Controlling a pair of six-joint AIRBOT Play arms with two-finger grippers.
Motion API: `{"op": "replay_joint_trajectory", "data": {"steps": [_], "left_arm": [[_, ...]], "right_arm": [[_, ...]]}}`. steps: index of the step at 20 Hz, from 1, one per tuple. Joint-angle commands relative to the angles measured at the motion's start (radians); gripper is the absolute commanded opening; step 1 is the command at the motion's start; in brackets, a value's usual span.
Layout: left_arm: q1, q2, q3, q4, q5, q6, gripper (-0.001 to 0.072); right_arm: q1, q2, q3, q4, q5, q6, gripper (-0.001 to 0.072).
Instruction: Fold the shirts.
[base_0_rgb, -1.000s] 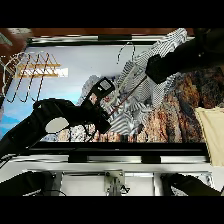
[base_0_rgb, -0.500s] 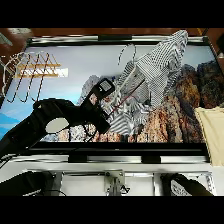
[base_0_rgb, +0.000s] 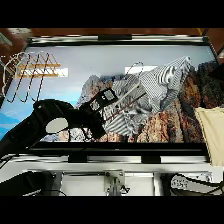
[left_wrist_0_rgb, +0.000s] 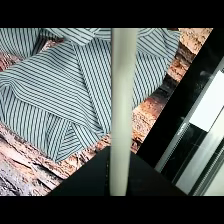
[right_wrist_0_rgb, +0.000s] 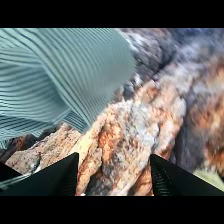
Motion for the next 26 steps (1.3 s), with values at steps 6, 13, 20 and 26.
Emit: {"op": "replay_joint_trajectory", "data": {"steps": [6, 13, 20, 26], "left_arm": [[0.082, -0.001, 0.000, -0.001, -0.056, 0.097, 0.0049], [0.119, -0.001, 0.000, -0.042, -0.084, 0.188, 0.0049], [0.119, -0.001, 0.000, -0.041, -0.080, 0.235, 0.0049], [0.166, 0.002, 0.000, -0.034, -0.040, 0.265, 0.0049]], "right_arm": [[0.220, -0.025, -0.005, -0.005, 0.049, -0.505, 0.0586], [0.376, -0.022, -0.005, -0.192, -0.127, -0.613, 0.0670], [0.397, -0.027, -0.005, -0.192, -0.137, -0.634, 0.0670], [0.415, -0.043, -0.032, -0.164, -0.008, -0.603, 0.0609]]}}
